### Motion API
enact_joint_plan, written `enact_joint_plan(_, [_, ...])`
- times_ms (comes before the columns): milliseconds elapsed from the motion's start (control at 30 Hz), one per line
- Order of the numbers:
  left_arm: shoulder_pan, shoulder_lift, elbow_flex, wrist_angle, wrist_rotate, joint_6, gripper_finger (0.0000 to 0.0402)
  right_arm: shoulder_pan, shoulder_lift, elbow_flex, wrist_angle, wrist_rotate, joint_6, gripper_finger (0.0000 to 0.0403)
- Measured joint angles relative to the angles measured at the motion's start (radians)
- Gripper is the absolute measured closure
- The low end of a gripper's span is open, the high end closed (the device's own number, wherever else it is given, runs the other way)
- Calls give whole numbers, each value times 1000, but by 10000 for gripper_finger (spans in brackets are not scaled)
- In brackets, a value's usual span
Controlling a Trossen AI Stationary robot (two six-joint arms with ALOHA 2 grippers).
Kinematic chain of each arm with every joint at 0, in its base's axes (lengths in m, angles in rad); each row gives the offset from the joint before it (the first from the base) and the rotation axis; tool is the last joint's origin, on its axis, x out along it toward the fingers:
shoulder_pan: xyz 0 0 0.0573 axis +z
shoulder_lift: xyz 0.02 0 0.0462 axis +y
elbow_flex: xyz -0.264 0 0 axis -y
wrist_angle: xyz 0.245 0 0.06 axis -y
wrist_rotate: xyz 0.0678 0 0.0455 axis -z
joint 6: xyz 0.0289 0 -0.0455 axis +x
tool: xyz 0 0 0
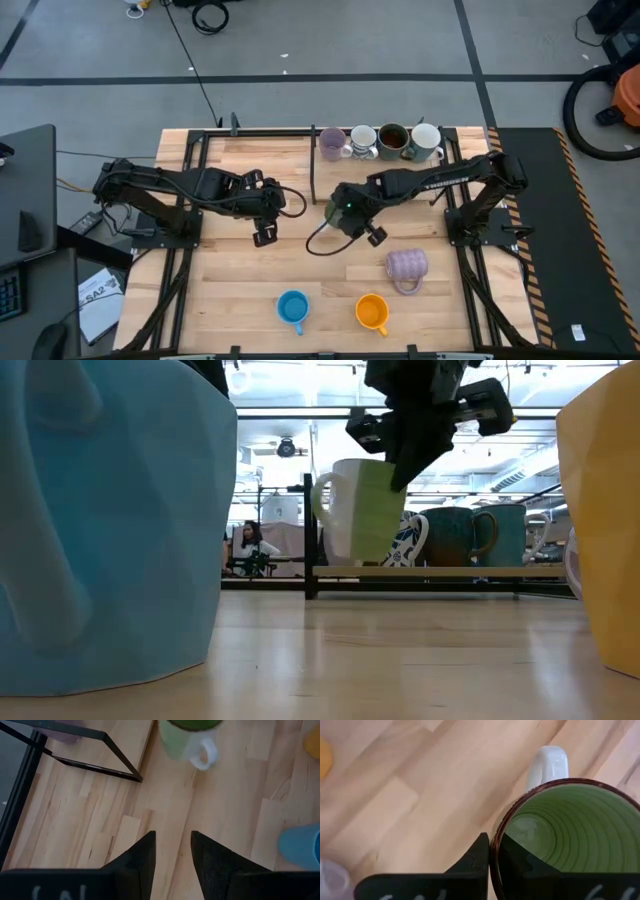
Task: Place coffee mugs
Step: Put the green mug on the shelf
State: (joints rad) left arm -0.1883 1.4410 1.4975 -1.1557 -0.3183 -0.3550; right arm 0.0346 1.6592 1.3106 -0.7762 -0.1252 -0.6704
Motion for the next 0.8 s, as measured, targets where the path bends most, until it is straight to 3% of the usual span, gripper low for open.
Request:
enact_joint_plan(167, [0,0,0,0,0,0,272,-63,-1,64,-89,0,-92,374])
enact_joint_plan(600, [0,0,0,0,0,0,272,-258,0,92,-90,-3,-334,372])
enact_joint_plan(800, [0,0,0,0,0,0,272,-313,24,92,-72,-67,-380,372])
